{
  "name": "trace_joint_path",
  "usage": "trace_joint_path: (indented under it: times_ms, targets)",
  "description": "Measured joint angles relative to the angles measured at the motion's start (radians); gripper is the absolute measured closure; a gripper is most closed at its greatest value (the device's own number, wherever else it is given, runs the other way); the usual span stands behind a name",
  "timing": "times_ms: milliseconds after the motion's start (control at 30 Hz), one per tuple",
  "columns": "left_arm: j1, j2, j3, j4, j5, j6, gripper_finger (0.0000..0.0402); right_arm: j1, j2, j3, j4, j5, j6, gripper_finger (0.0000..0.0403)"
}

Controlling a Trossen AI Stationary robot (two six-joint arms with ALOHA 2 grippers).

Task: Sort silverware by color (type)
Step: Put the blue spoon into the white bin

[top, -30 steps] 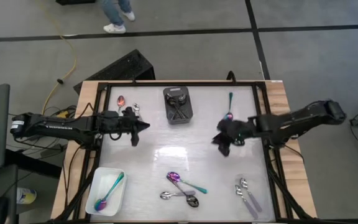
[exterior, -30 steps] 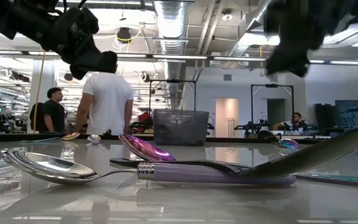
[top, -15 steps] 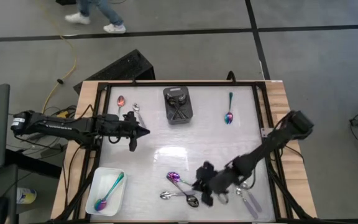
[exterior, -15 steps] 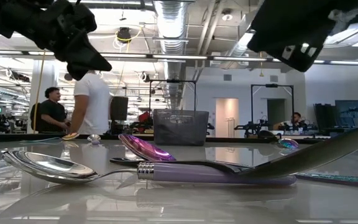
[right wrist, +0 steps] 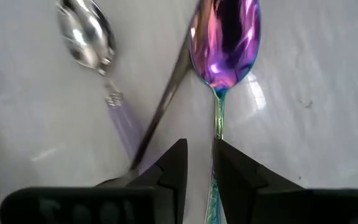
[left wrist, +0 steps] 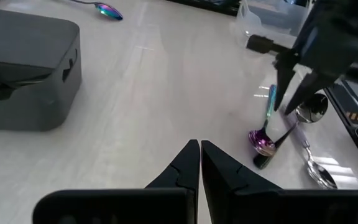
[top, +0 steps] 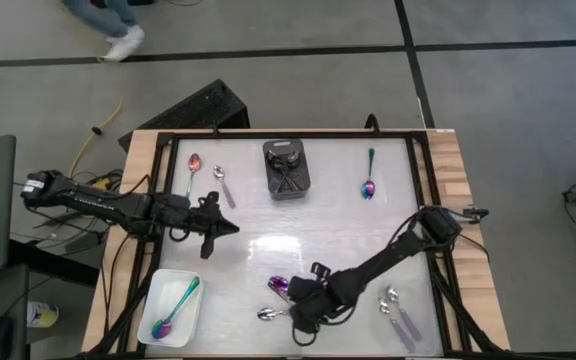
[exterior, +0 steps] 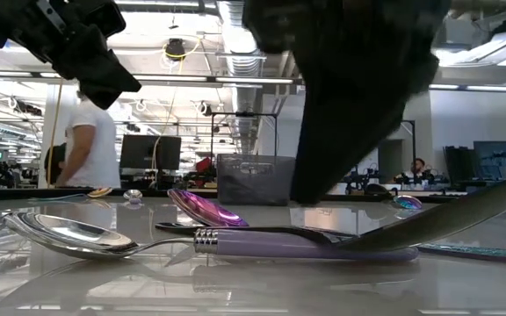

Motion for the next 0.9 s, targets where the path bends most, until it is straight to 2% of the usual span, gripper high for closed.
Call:
trace_joint_path:
  times_ms: [433, 567, 667, 833, 900]
  targets:
    - [-0.029, 0.000, 0.000, -0.005, -0.015, 0.000, 0.0401, -0.004, 0.066, 0.014, -0.056, 0.039, 0.018, 0.0302]
    - [-0.029, 0.000, 0.000, -0.007, -0.025, 0.000, 0.0402, -0.002, 0.104, 0.017, -0.058, 0.021, 0.001, 0.0304]
    - [-0.029, 0.000, 0.000, -0.007, -0.041, -0.008, 0.0402, -0.002, 0.118, 0.017, -0.058, 0.018, -0.004, 0.0320]
    - [-0.029, 0.000, 0.000, -0.007, -0.043, -0.009, 0.0402, 0.004, 0.108, 0.014, -0.064, 0.026, -0.008, 0.0375]
    - [-0.029, 0.000, 0.000, -0.007, -0.043, -0.009, 0.0402, 0.004, 0.092, 0.011, -0.067, 0.047, -0.009, 0.0375]
